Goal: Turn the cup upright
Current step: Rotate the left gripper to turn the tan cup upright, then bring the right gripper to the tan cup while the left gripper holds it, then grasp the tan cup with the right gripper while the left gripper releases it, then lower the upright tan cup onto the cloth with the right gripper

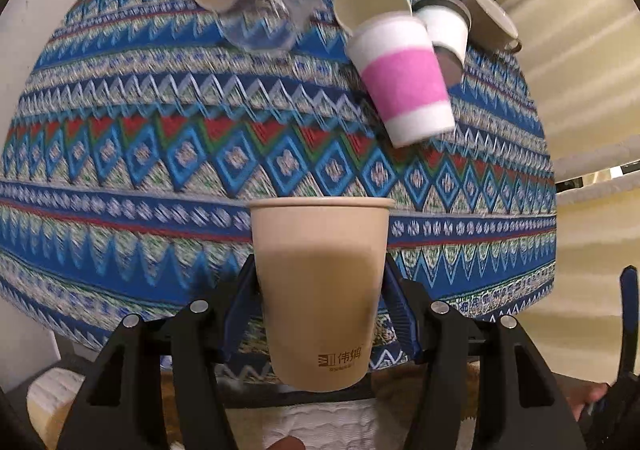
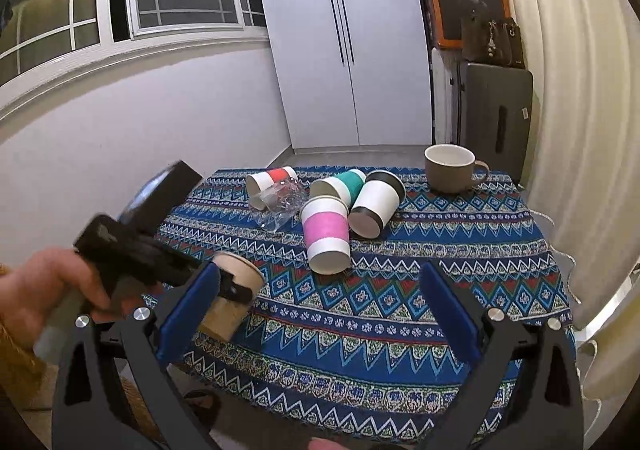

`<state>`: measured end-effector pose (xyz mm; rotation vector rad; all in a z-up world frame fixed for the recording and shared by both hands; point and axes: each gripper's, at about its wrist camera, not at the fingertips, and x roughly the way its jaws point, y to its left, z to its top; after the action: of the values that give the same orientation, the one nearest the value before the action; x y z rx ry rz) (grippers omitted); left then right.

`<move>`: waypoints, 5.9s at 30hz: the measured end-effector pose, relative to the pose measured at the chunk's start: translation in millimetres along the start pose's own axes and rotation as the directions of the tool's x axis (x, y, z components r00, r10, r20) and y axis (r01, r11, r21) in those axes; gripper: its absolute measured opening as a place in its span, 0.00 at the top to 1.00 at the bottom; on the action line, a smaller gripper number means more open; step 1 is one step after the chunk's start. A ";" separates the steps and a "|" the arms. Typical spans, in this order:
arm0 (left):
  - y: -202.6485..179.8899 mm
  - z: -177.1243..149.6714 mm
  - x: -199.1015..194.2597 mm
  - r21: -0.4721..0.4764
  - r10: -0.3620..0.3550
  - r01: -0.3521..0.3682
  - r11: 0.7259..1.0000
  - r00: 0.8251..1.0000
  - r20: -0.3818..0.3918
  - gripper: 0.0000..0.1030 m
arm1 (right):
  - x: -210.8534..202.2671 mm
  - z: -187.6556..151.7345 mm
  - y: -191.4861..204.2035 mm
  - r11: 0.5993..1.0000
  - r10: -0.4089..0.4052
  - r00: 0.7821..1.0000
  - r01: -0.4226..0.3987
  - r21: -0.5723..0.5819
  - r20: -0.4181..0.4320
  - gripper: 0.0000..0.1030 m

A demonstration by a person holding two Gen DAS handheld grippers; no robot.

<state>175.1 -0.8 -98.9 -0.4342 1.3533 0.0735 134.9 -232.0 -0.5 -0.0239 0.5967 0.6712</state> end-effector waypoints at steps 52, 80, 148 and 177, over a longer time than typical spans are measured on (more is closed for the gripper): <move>-22.0 -5.4 2.6 -0.023 -0.093 0.094 0.995 0.995 0.047 0.27 | 16.5 -11.8 16.7 0.995 -0.015 0.996 0.006 -0.102 -0.088 0.04; 89.4 -77.4 -81.0 -0.017 -0.123 0.136 0.991 0.938 0.323 0.27 | 147.2 19.6 42.2 0.997 0.059 0.811 -0.019 0.075 -0.582 0.04; 82.0 -120.9 -89.5 0.216 -0.118 0.025 0.976 0.896 0.429 0.27 | 109.4 -52.4 71.7 0.973 -0.227 0.958 0.230 0.005 0.176 0.43; 93.8 -106.9 -70.6 0.143 -0.053 -0.011 0.990 0.898 0.438 0.27 | 128.8 -114.6 73.5 0.909 -0.412 0.880 0.413 0.048 0.234 0.42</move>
<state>32.0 62.5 -71.9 -0.2885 0.8978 0.0530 113.0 -123.4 -151.6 -0.0704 0.3392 0.2514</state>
